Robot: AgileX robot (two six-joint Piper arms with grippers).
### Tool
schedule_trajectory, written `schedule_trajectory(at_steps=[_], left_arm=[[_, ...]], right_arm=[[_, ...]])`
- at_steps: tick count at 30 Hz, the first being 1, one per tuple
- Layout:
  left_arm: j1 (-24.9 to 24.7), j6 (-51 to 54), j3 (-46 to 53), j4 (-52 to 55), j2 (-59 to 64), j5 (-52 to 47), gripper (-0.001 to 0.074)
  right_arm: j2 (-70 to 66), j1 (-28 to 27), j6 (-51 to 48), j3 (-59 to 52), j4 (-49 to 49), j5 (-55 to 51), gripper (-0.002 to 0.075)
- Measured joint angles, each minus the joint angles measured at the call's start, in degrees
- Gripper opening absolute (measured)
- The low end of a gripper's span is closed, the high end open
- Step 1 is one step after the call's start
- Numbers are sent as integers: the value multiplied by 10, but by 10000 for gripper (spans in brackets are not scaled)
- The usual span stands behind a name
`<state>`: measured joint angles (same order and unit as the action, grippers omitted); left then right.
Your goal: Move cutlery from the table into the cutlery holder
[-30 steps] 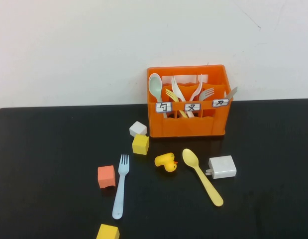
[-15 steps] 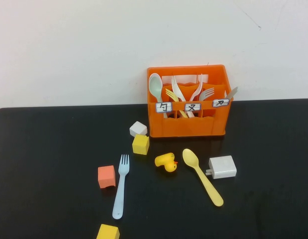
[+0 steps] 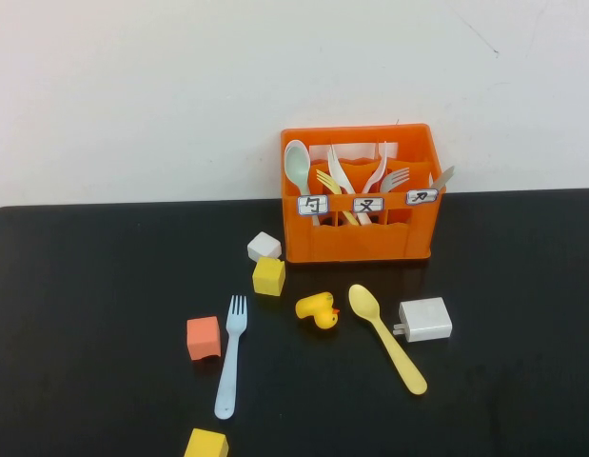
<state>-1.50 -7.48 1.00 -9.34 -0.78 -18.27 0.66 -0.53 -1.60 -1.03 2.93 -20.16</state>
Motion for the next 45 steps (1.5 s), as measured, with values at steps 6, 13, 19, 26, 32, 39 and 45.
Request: schedule_trajectory(at_steps=[6,13,19,26,32,39,45], left_arm=[[0,0,0,0,0,0,-1],[0,0,0,0,0,0,-1],[0,0,0,0,0,0,-1],[0,1,0,0,0,0,-1],[0,2,1,-1,0,36,-1],[0,2,1,-4,0,247,-1],[0,2,1,-5,0,425,-1]], right_arm=[[0,0,0,0,0,0,-2],[0,0,0,0,0,0,-2],[0,0,0,0,0,0,-2],[0,0,0,0,0,0,-2],[0,0,0,0,1,9,-2],[0,0,0,-6,1,174,-2],[0,0,-2,-6,1,337,-2]])
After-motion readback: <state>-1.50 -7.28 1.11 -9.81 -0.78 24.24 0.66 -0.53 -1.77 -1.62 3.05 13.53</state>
